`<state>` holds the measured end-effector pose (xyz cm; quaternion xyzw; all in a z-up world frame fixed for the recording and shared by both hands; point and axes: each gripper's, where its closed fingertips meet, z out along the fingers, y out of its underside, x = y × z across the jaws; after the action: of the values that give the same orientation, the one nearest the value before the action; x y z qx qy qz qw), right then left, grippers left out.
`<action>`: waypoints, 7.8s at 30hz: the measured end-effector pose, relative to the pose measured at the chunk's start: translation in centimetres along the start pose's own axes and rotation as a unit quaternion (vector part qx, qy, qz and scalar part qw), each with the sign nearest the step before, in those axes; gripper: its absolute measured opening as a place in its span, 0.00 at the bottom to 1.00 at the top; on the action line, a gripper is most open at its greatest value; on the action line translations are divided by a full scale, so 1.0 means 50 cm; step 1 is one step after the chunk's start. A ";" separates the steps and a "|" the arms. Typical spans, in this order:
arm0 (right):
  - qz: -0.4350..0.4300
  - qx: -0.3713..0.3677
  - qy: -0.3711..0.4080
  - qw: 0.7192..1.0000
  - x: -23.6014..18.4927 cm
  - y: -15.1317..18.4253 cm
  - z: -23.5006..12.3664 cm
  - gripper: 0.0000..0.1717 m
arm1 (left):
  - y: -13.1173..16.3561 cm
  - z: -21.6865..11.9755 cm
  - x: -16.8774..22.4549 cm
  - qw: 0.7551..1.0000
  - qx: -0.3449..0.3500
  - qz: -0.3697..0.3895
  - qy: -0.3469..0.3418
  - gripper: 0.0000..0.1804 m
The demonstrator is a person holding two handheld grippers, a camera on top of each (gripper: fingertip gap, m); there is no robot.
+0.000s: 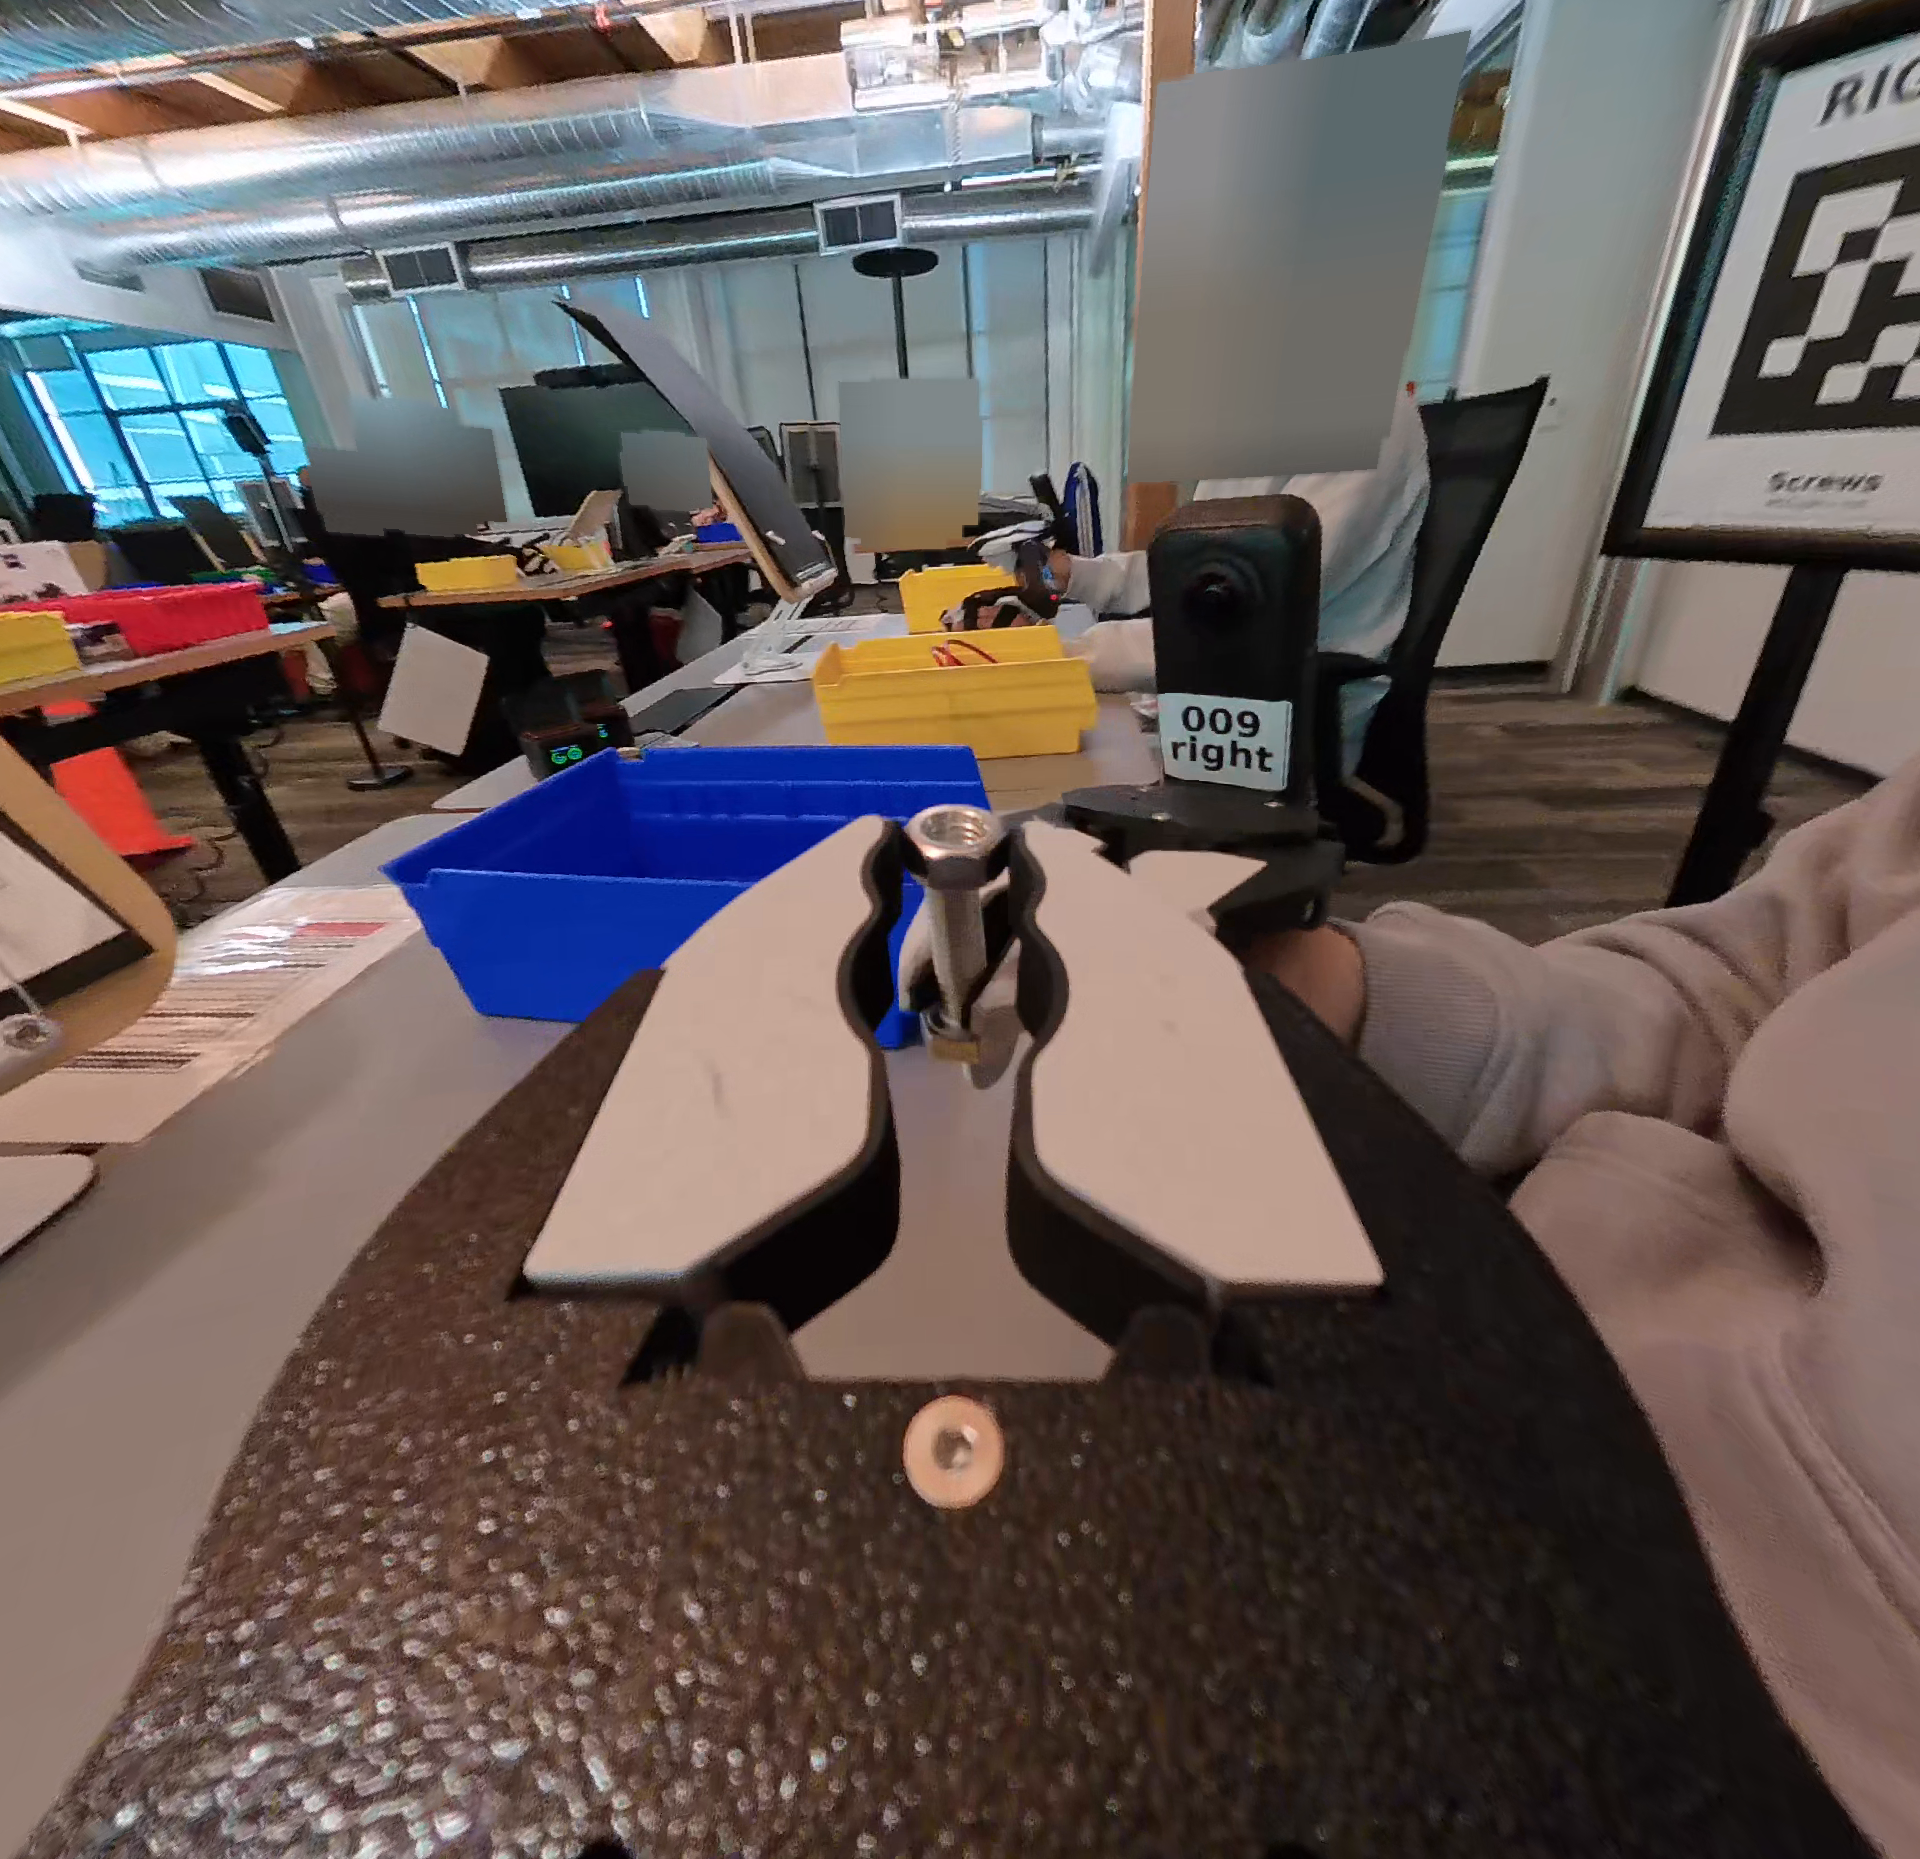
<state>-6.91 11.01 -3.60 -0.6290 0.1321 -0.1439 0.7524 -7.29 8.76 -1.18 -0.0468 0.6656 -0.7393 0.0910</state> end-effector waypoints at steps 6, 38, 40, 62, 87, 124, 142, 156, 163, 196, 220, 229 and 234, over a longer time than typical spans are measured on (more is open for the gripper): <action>-0.004 -0.016 -0.002 1.000 -0.004 0.005 0.008 0.05 | 0.004 -0.014 -0.003 0.999 0.009 -0.026 0.026 0.10; 0.034 -0.024 -0.097 0.994 -0.039 0.044 0.019 0.05 | 0.036 -0.052 0.015 0.994 -0.070 -0.028 0.078 0.10; 0.036 -0.027 -0.098 0.994 -0.040 0.046 0.020 0.05 | 0.034 -0.052 0.014 0.994 -0.065 -0.031 0.077 0.11; 0.036 -0.006 -0.032 0.999 -0.005 0.031 0.018 0.05 | 0.026 -0.030 -0.024 0.999 -0.023 -0.046 0.011 0.17; 0.038 -0.003 -0.031 0.999 -0.002 0.029 0.016 0.05 | 0.026 -0.031 -0.031 0.999 -0.019 -0.043 -0.002 0.17; 0.026 -0.011 -0.017 0.999 0.006 0.033 0.017 0.05 | 0.026 -0.039 -0.047 0.998 -0.012 -0.061 -0.028 0.21; 0.016 -0.007 -0.025 1.000 -0.008 0.024 0.018 0.05 | 0.006 -0.043 -0.024 0.999 -0.003 -0.047 -0.015 0.24; 0.023 -0.003 -0.026 0.999 -0.005 0.024 0.017 0.05 | 0.024 -0.078 -0.074 0.995 -0.047 -0.025 -0.088 0.23; 0.018 -0.010 -0.026 0.999 -0.011 0.030 0.022 0.05 | 0.014 -0.036 -0.026 0.999 -0.014 -0.047 -0.023 0.25; 0.015 -0.015 -0.018 1.000 -0.004 0.031 0.021 0.05 | 0.008 -0.068 -0.054 0.997 -0.008 -0.060 -0.056 0.25; 0.005 -0.021 -0.022 1.000 -0.012 0.034 0.024 0.05 | 0.027 -0.045 -0.051 0.996 -0.030 -0.052 -0.068 0.28; 0.002 -0.027 -0.024 0.999 -0.014 0.040 0.025 0.05 | 0.026 -0.070 -0.065 0.993 -0.060 -0.032 -0.094 0.31; 0.017 -0.017 -0.024 0.999 -0.009 0.033 0.022 0.05 | 0.004 -0.073 -0.054 0.995 -0.025 -0.056 -0.072 0.31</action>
<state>-6.83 12.44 -5.04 -0.6424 0.1273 -0.1142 0.7470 -5.32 12.82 -1.63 -0.1397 0.6717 -0.7211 0.0962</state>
